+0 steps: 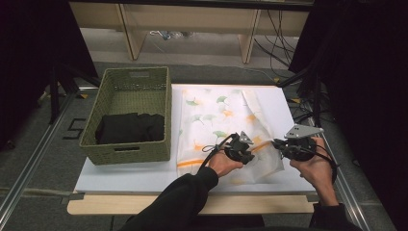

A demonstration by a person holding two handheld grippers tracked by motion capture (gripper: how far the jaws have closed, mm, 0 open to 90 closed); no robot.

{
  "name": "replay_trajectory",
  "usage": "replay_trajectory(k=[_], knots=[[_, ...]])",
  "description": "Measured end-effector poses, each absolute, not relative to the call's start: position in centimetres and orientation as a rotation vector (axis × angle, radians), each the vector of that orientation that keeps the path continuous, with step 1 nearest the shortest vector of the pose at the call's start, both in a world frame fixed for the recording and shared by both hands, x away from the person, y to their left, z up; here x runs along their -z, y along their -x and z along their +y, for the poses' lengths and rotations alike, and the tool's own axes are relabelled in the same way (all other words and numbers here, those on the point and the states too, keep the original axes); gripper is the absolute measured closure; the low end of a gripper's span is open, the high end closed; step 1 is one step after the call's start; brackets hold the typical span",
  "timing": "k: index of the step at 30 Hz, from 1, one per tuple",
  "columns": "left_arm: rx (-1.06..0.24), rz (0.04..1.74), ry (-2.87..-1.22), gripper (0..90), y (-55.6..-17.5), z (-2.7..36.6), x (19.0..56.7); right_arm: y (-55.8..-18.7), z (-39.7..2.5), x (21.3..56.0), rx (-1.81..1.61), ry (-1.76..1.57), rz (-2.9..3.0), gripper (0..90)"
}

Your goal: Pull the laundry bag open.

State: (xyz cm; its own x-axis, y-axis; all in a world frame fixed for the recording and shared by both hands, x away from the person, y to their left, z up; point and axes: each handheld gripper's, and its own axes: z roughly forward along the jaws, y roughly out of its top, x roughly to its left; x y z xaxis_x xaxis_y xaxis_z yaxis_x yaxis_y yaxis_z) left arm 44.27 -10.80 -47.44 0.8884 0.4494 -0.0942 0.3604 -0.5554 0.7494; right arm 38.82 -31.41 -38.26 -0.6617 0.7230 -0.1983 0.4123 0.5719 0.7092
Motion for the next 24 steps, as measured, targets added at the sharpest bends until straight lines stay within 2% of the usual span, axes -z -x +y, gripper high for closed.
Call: replay_trajectory(k=[6,9,14,15,16,18,19,24], knots=[[-0.119,0.670,-2.146,75.9,-44.44,-10.80,47.44,-38.77,-31.49,38.19,-0.870,-0.908,2.324,86.4],[-0.149,0.661,-2.148,86.0,-44.56,-10.71,47.31,-38.91,-31.44,38.26,-0.881,-0.888,2.334,86.4],[-0.111,0.673,-2.145,87.2,-44.60,-10.96,47.67,-38.93,-31.40,38.27,-0.875,-0.892,2.332,86.4],[-0.116,0.643,-2.185,86.8,-44.66,-10.86,47.64,-38.85,-31.41,38.23,-0.867,-0.911,2.319,86.4],[-0.111,0.637,-2.208,85.7,-44.69,-10.84,47.67,-38.90,-31.44,38.23,-0.865,-0.901,2.321,86.3],[-0.111,0.660,-2.207,74.5,-44.68,-10.88,47.75,-38.90,-31.44,38.24,-0.869,-0.899,2.317,86.4],[-0.098,0.717,-2.158,71.7,-44.65,-11.17,47.94,-38.88,-31.42,38.23,-0.876,-0.902,2.332,86.4],[-0.110,0.705,-2.158,81.4,-44.66,-11.33,47.91,-38.94,-31.43,38.20,-0.880,-0.884,2.334,86.4]])
